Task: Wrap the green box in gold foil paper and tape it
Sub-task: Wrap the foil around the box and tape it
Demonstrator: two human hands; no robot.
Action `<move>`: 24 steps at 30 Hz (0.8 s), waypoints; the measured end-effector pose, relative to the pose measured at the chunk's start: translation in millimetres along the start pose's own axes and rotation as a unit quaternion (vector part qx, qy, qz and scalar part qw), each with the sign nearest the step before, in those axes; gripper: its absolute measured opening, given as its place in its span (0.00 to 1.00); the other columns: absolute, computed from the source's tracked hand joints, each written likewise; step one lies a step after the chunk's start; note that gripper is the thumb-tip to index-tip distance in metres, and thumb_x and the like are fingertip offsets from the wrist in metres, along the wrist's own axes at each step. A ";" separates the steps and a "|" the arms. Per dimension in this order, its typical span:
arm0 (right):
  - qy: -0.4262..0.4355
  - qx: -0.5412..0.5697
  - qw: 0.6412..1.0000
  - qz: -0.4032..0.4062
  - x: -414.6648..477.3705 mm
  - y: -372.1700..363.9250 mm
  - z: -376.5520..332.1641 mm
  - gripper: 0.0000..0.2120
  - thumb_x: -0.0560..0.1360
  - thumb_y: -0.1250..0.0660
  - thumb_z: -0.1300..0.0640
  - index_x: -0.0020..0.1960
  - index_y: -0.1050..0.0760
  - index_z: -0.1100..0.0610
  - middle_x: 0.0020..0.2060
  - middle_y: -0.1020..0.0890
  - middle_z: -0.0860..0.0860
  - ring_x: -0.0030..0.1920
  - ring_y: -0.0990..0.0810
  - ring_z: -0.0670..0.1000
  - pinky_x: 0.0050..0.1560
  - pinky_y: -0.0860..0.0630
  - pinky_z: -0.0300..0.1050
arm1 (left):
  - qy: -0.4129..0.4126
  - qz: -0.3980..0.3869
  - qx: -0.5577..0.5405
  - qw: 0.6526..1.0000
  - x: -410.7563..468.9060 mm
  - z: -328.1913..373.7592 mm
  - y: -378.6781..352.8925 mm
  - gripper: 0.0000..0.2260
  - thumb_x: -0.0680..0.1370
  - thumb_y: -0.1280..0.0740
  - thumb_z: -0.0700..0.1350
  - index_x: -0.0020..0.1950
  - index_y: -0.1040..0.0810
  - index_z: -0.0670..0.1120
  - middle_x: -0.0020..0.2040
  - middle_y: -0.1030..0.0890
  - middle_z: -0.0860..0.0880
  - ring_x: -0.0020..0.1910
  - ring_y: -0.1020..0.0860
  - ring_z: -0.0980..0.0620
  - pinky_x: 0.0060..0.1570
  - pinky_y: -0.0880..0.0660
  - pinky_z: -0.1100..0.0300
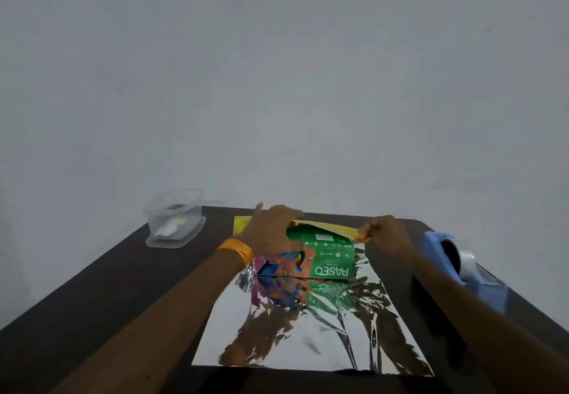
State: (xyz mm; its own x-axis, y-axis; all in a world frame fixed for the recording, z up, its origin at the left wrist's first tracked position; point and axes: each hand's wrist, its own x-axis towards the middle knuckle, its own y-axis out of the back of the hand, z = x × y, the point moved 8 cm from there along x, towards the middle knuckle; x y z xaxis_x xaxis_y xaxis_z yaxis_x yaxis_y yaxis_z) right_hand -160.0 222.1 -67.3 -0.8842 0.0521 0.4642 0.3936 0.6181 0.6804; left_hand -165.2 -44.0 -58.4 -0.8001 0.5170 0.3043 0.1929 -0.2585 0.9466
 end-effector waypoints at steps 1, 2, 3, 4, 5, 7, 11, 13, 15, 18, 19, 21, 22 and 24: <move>0.014 -0.004 1.000 -0.007 0.4 -0.6 0.4 0.28 0.68 0.37 0.80 0.29 0.21 0.47 0.32 0.16 0.48 0.39 0.15 0.47 0.48 0.18 0.45 | -0.002 -0.020 0.018 1.000 -0.2 3.5 -9.9 0.37 0.72 0.34 0.67 0.77 0.39 0.54 0.76 0.34 0.51 0.76 0.38 0.49 0.75 0.54 0.37; 0.022 -0.017 0.999 -0.016 0.5 0.2 1.0 0.30 0.68 0.39 0.80 0.28 0.22 0.45 0.34 0.16 0.49 0.41 0.15 0.52 0.47 0.18 0.48 | -0.003 -0.032 0.024 0.999 -1.2 6.2 -16.7 0.37 0.72 0.34 0.68 0.77 0.37 0.53 0.75 0.33 0.52 0.75 0.36 0.50 0.74 0.53 0.36; 0.024 -0.033 0.999 -0.018 -0.4 2.5 0.1 0.31 0.69 0.40 0.79 0.29 0.23 0.43 0.35 0.15 0.50 0.42 0.15 0.55 0.46 0.19 0.49 | -0.004 -0.037 0.025 0.999 -2.8 8.2 -20.8 0.36 0.72 0.34 0.67 0.76 0.35 0.53 0.74 0.31 0.52 0.73 0.34 0.50 0.74 0.52 0.36; 0.018 -0.050 0.998 -0.016 -1.0 5.8 0.4 0.30 0.70 0.40 0.77 0.29 0.23 0.42 0.37 0.15 0.51 0.41 0.16 0.56 0.43 0.21 0.49 | -0.006 -0.034 0.024 0.999 -4.1 9.6 -23.3 0.33 0.73 0.34 0.66 0.74 0.32 0.53 0.73 0.29 0.53 0.72 0.32 0.50 0.73 0.50 0.36; 0.008 -0.064 0.998 -0.009 -1.9 9.6 -0.7 0.27 0.71 0.39 0.75 0.30 0.23 0.43 0.37 0.15 0.50 0.41 0.18 0.56 0.40 0.24 0.47 | -0.009 -0.027 0.028 0.999 -6.0 9.6 -23.9 0.30 0.73 0.34 0.65 0.71 0.30 0.52 0.70 0.27 0.53 0.70 0.30 0.50 0.73 0.47 0.36; -0.018 -0.065 0.997 0.030 -6.8 25.0 -7.2 0.20 0.72 0.36 0.70 0.34 0.23 0.45 0.38 0.17 0.46 0.41 0.21 0.52 0.39 0.29 0.44 | -0.020 -0.002 0.035 0.999 -9.9 11.9 -20.6 0.25 0.74 0.33 0.63 0.66 0.27 0.52 0.65 0.24 0.54 0.66 0.27 0.50 0.71 0.43 0.38; 0.043 0.001 0.998 0.038 -18.3 31.3 -56.7 0.13 0.70 0.30 0.66 0.48 0.20 0.49 0.51 0.19 0.46 0.53 0.22 0.49 0.54 0.27 0.46 | -0.038 0.033 0.042 0.998 -15.8 16.8 -11.9 0.23 0.75 0.32 0.60 0.67 0.25 0.53 0.65 0.22 0.54 0.64 0.25 0.50 0.67 0.34 0.46; 0.087 -0.025 0.995 -0.049 -22.5 7.0 -84.3 0.15 0.72 0.25 0.59 0.56 0.21 0.50 0.59 0.20 0.49 0.61 0.23 0.51 0.60 0.29 0.44 | -0.047 0.045 0.041 0.997 -17.9 18.1 -8.5 0.22 0.75 0.31 0.58 0.67 0.24 0.52 0.65 0.22 0.53 0.62 0.24 0.50 0.63 0.29 0.50; 0.108 -0.111 0.978 -0.140 -28.4 -26.3 -99.8 0.23 0.73 0.24 0.51 0.65 0.24 0.52 0.65 0.24 0.50 0.67 0.28 0.51 0.65 0.32 0.45 | -0.047 0.052 0.035 0.997 -20.8 16.9 -7.0 0.21 0.76 0.31 0.55 0.67 0.24 0.51 0.65 0.21 0.52 0.62 0.23 0.50 0.61 0.27 0.53; 0.129 -0.194 0.958 -0.170 -36.0 -57.5 -108.2 0.24 0.75 0.27 0.50 0.67 0.25 0.56 0.66 0.24 0.52 0.68 0.28 0.54 0.65 0.29 0.52 | -0.034 0.059 0.019 0.998 -26.9 13.8 -6.9 0.21 0.76 0.30 0.53 0.68 0.24 0.50 0.66 0.21 0.51 0.63 0.24 0.49 0.61 0.27 0.55; 0.138 -0.208 0.955 -0.163 -38.9 -62.0 -110.0 0.21 0.75 0.28 0.51 0.65 0.23 0.57 0.63 0.23 0.54 0.65 0.27 0.55 0.62 0.27 0.53 | -0.030 0.062 0.014 0.998 -29.2 13.1 -6.8 0.21 0.76 0.30 0.53 0.68 0.24 0.50 0.66 0.21 0.51 0.64 0.24 0.49 0.62 0.28 0.54; 0.146 -0.210 0.957 -0.137 -44.1 -64.2 -110.0 0.17 0.76 0.28 0.52 0.62 0.21 0.57 0.59 0.21 0.53 0.61 0.25 0.55 0.58 0.25 0.54 | -0.026 0.072 0.002 0.997 -33.1 12.6 -5.7 0.20 0.76 0.29 0.52 0.67 0.23 0.50 0.65 0.21 0.50 0.63 0.24 0.48 0.62 0.27 0.51; 0.146 -0.204 0.960 -0.124 -46.7 -62.0 -109.0 0.17 0.75 0.28 0.52 0.62 0.21 0.56 0.59 0.20 0.52 0.60 0.25 0.54 0.56 0.24 0.53 | -0.024 0.077 0.000 0.997 -34.6 13.1 -5.0 0.20 0.76 0.29 0.52 0.67 0.22 0.50 0.64 0.20 0.51 0.63 0.23 0.48 0.62 0.27 0.50; 0.155 -0.195 0.963 -0.098 -51.4 -56.2 -108.5 0.17 0.75 0.28 0.52 0.63 0.21 0.54 0.59 0.19 0.50 0.59 0.24 0.53 0.55 0.25 0.50 | -0.023 0.083 0.008 0.996 -36.2 15.4 -4.6 0.19 0.76 0.29 0.53 0.66 0.22 0.51 0.63 0.19 0.51 0.61 0.23 0.48 0.61 0.27 0.49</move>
State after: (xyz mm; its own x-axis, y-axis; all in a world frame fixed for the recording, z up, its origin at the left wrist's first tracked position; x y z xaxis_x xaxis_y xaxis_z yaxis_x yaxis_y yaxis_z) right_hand -109.3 99.6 -67.8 -0.8573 -0.3106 0.4106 0.3444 0.2468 0.9058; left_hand -128.3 -49.0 -72.1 -0.7292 0.5048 0.4619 0.3300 -0.3318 0.8837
